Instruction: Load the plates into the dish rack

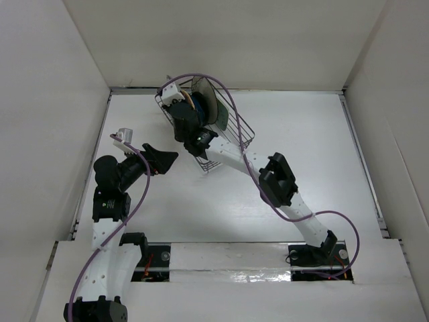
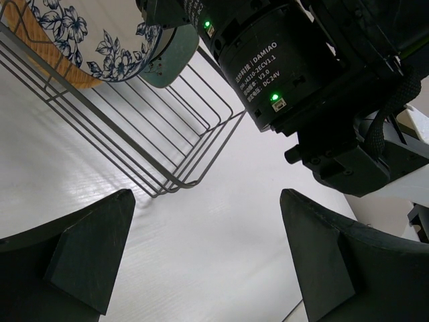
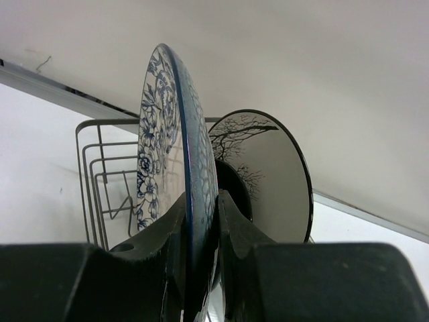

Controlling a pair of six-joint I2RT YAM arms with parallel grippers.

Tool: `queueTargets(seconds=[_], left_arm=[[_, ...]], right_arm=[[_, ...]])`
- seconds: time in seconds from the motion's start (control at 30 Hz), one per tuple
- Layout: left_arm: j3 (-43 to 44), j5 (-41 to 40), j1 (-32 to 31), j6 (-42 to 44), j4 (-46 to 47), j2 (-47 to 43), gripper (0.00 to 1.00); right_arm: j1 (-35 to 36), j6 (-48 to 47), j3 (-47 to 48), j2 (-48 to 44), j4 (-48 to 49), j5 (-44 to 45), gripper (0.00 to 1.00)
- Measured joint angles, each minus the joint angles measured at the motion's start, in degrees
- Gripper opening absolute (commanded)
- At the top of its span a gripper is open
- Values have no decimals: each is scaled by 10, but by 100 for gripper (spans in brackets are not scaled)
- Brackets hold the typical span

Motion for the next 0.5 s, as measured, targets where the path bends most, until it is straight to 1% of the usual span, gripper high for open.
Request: queueTargets(seconds=[0.23,0.37,0.5], left_arm=[[0,0,0,0,0,0,88],[0,0,0,0,0,1,88],[0,-2,0,0,0,1,88]], right_arm=[[-12,-5,-9,-2,4,9,0],[-20,16,-11,-5,-8,-11,0],[-25,42,-33,-17,-14,-23,0]])
